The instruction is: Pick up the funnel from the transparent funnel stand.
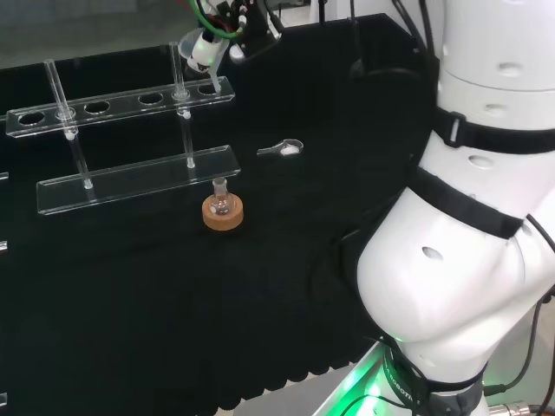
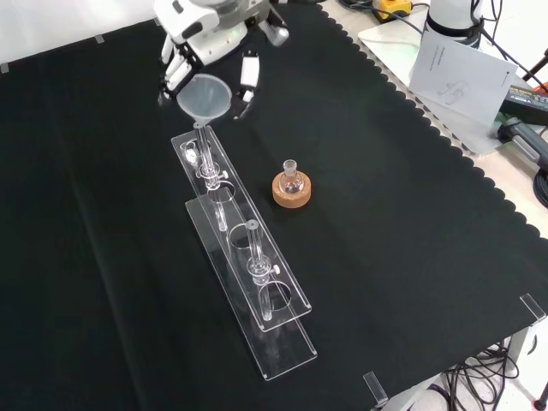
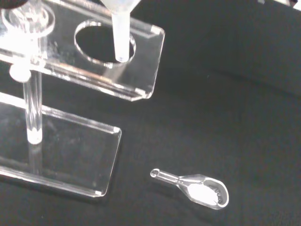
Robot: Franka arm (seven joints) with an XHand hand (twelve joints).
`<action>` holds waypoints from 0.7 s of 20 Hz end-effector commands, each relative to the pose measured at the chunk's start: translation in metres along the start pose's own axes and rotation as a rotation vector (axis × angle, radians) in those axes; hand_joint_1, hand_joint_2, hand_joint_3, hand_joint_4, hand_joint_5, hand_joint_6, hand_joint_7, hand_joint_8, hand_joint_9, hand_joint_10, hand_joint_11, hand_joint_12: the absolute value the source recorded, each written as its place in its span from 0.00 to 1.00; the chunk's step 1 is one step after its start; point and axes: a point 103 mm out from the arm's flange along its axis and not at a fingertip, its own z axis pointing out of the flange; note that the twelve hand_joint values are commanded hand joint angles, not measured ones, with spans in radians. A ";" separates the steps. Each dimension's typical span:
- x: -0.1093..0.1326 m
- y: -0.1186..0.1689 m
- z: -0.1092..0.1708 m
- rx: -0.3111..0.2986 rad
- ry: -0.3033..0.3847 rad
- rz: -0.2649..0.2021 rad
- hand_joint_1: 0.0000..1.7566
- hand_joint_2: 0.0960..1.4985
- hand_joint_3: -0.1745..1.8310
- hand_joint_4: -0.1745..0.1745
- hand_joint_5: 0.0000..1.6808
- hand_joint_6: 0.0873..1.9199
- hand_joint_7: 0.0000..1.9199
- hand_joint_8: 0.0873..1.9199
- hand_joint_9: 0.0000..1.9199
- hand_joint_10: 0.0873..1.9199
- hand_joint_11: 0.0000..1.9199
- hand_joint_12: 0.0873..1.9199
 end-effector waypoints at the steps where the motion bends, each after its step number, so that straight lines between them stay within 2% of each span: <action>1: 0.002 -0.046 -0.031 -0.065 0.020 0.039 0.40 0.51 0.31 0.36 0.41 0.22 0.47 0.32 0.68 0.16 0.47 0.53; 2: 0.003 -0.054 -0.034 -0.067 0.024 0.047 0.40 0.51 0.31 0.36 0.40 0.22 0.47 0.32 0.68 0.16 0.47 0.53; 4: 0.004 -0.068 -0.038 -0.106 0.090 0.025 0.40 0.51 0.31 0.35 0.40 0.23 0.48 0.32 0.68 0.16 0.47 0.53; 6: 0.005 -0.080 -0.039 -0.092 0.116 0.032 0.40 0.51 0.31 0.35 0.40 0.23 0.48 0.32 0.68 0.16 0.47 0.53; 8: 0.004 -0.089 -0.037 -0.071 0.156 0.070 0.40 0.51 0.31 0.34 0.39 0.23 0.47 0.32 0.68 0.16 0.47 0.53; 9: 0.005 -0.095 -0.037 -0.077 0.169 0.066 0.40 0.51 0.31 0.34 0.39 0.24 0.47 0.32 0.68 0.16 0.47 0.53; 10: 0.007 -0.101 -0.035 -0.078 0.164 0.082 0.40 0.51 0.31 0.34 0.39 0.24 0.47 0.32 0.68 0.16 0.47 0.53; 14: 0.006 -0.126 -0.029 -0.085 0.177 0.058 0.40 0.51 0.31 0.33 0.39 0.24 0.47 0.32 0.68 0.16 0.47 0.53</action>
